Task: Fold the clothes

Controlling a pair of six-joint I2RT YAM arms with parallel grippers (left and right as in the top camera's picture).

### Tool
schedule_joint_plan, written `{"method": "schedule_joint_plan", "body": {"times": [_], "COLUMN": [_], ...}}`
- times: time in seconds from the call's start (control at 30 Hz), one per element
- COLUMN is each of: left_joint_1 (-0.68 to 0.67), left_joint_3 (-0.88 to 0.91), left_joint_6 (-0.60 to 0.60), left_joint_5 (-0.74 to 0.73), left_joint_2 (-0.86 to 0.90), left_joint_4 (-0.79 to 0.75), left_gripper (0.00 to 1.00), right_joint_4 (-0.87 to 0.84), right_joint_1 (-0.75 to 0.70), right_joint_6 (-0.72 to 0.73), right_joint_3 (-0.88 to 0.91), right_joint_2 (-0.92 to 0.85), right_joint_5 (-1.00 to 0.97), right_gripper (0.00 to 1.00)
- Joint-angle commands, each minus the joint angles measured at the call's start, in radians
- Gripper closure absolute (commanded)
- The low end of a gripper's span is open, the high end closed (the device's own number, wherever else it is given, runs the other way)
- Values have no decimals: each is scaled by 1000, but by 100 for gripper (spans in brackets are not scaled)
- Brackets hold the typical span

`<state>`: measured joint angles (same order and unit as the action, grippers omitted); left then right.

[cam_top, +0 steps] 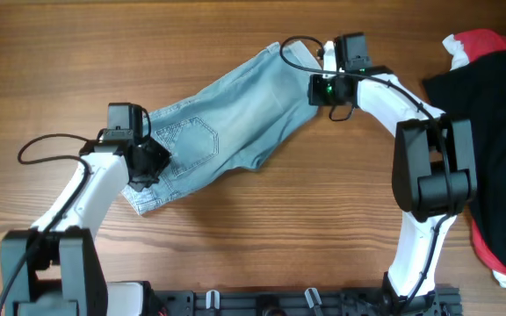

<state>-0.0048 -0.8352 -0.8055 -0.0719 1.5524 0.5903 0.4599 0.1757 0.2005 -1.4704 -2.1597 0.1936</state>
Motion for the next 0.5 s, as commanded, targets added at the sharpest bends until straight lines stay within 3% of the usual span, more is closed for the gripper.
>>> {"method": "schedule_joint_plan", "body": {"times": [0.0,0.07,0.3,0.47], "left_joint_1": [-5,-5,-4,-4], "left_joint_3": [0,0,0,-2], "left_joint_6": [16,16,17,23], "left_joint_5": [40,40,73,38], "left_joint_2": [27,41,41,39], "left_joint_4": [-7,4,43,-31], "left_gripper": [64,65,66,66], "right_joint_4": [238,457,677,588], "right_joint_1": [-28,-48,-28,-29], "right_joint_6": [237,407,494,447], "right_joint_3": [9,9,10,9], "right_joint_2": [-2,18,109,171], "right_joint_5": [-332,-447,-463,-468], "right_gripper": [96,96,96,89]}}
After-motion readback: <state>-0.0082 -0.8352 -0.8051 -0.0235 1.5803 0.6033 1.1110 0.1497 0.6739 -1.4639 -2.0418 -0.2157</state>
